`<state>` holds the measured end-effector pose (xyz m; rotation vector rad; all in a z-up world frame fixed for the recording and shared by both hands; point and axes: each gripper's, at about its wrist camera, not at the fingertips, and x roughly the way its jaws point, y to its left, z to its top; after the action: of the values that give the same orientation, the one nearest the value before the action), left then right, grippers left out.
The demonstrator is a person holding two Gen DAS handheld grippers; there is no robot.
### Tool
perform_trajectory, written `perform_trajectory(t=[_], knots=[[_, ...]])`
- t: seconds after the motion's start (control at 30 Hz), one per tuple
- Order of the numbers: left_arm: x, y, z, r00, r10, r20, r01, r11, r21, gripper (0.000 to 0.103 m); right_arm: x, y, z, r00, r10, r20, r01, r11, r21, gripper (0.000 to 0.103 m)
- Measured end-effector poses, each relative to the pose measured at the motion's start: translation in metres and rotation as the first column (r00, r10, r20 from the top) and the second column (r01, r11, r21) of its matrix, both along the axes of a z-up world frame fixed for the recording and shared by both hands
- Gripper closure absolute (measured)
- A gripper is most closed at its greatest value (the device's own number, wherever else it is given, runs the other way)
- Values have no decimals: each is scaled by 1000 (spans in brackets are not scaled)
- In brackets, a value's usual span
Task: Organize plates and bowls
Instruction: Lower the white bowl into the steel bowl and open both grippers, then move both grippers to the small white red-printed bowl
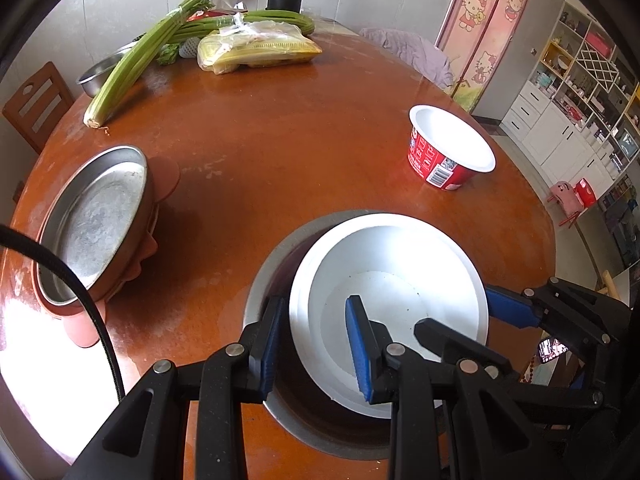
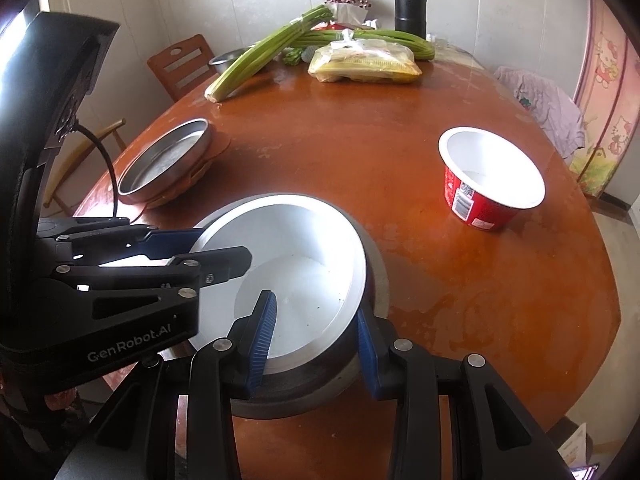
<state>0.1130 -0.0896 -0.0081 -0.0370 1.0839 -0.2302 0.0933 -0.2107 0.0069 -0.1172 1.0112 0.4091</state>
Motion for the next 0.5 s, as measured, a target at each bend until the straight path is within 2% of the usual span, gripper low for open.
perform_trajectory(t=[0.5], knots=[[-10,0,21,998,12,62,-13,1000,10,69,-4,-13,12,999,-36,36,35,999,29,62]])
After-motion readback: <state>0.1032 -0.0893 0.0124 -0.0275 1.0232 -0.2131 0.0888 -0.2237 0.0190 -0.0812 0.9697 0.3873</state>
